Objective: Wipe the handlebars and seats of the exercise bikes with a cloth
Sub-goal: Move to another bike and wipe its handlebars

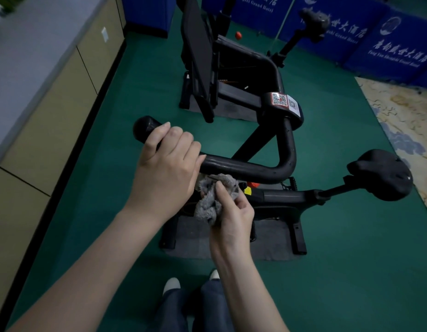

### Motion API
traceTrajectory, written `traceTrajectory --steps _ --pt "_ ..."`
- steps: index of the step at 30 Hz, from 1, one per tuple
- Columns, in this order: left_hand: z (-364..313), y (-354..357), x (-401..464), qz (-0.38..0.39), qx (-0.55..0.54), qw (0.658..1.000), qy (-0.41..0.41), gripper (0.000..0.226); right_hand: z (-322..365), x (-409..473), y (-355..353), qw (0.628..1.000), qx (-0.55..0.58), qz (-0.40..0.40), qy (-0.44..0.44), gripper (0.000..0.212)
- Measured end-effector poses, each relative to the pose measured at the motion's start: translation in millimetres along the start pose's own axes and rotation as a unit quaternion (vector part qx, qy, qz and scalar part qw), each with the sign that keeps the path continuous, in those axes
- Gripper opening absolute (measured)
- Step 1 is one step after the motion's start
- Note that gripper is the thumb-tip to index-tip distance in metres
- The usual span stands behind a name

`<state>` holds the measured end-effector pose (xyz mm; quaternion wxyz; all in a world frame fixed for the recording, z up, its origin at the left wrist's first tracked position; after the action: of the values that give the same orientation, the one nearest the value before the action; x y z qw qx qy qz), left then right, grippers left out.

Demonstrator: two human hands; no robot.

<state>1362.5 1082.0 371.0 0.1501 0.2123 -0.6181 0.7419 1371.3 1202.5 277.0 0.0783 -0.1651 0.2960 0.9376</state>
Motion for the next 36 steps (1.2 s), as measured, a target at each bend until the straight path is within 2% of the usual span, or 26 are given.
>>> traceTrajectory --steps 5,10,12,17,23,25,30,33,36 --pt "0.3 1.0 0.2 0.004 0.000 1.000 -0.002 0.032 -7.2 -0.3 7.2 1.000 0.022 -0.015 0.016 0.010" --pt "-0.7 0.7 -0.1 0.001 0.001 1.000 0.001 0.031 -18.1 4.0 17.0 0.998 0.013 0.031 0.055 0.012" --pt "-0.5 0.6 0.3 0.002 -0.003 1.000 0.000 0.031 -15.3 7.1 11.0 0.998 0.018 0.025 0.059 0.013" --pt "-0.7 -0.5 -1.0 -0.004 -0.006 1.000 -0.004 0.031 13.5 19.5 -29.2 0.997 0.067 -0.047 -0.009 0.022" --pt "-2.4 0.5 -0.1 -0.001 -0.007 1.000 -0.014 0.032 -10.2 8.2 -3.4 1.000 0.011 -0.021 -0.002 0.013" --pt "-1.6 0.4 -0.2 -0.003 -0.004 1.000 -0.012 0.033 -3.8 9.5 -9.2 0.999 0.002 -0.041 -0.009 0.015" --pt "-1.5 1.0 -0.5 -0.004 -0.002 1.000 -0.013 0.032 34.4 20.8 -53.8 0.974 -0.084 -0.178 -0.110 0.018" --pt "-2.1 1.4 -0.2 -0.007 -0.004 1.000 -0.020 0.031 42.9 16.5 -50.0 0.942 -0.206 -0.191 -0.184 0.034" --pt "-2.3 1.3 -0.1 -0.010 -0.007 1.000 -0.020 0.030 57.2 14.1 -52.8 0.917 -0.256 -0.195 -0.236 0.036"
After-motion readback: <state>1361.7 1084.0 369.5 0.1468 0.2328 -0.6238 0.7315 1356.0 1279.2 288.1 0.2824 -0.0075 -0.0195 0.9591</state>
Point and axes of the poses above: each hand's wrist, its own x-axis towards the middle knuckle, its own y-axis out of the palm, z = x × y, the point moved 6 cm from there along x, towards the middle knuckle, and after that the axes turned 4 degrees about -y, right-handed, at the moved point
